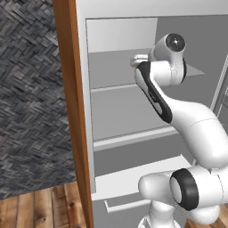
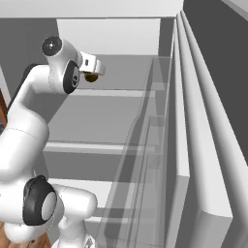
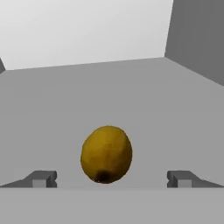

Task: Retrieve a lemon from the fridge and place it on the cutting board with the fish.

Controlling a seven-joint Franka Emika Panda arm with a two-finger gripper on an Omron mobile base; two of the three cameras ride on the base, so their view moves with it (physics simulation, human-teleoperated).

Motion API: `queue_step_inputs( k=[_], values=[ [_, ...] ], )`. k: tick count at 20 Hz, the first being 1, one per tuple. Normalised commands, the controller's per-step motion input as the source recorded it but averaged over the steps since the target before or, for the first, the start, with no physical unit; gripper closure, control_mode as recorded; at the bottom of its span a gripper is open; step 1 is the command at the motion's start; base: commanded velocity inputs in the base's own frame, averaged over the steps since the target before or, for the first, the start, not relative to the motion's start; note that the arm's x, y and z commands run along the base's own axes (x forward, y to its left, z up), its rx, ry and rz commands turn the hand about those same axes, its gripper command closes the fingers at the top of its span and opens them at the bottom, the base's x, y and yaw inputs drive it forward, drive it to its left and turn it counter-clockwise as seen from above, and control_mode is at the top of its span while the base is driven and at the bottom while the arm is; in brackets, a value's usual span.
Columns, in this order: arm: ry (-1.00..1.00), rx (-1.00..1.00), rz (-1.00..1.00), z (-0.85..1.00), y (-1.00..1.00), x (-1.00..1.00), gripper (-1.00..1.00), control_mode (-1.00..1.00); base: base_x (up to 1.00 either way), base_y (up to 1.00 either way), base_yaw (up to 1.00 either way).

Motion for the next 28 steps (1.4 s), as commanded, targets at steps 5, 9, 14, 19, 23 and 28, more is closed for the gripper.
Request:
queue_step_inputs(
  k=[5, 9, 14, 19, 23, 28],
  values=[
    [0.08, 0.00, 0.00, -0.03, 0.03, 0.09, -1.00, -1.00, 0.00, 0.00, 0.00],
    [0.03, 0.00, 0.00, -0.06, 0.03, 0.19, -1.00, -1.00, 0.00, 0.00, 0.00],
    [0.01, 0.00, 0.00, -0.12, 0.00, 0.29, -1.00, -1.00, 0.00, 0.00, 0.00],
    [0.05, 0.00, 0.00, -0.20, 0.00, 0.19, -1.00, -1.00, 0.00, 0.00, 0.00],
    [0.06, 0.00, 0.00, -0.18, 0.00, 0.15, -1.00, -1.00, 0.00, 0.00, 0.00],
    [0.04, 0.00, 0.00, -0.10, 0.00, 0.15, -1.00, -1.00, 0.00, 0.00, 0.00]
  ],
)
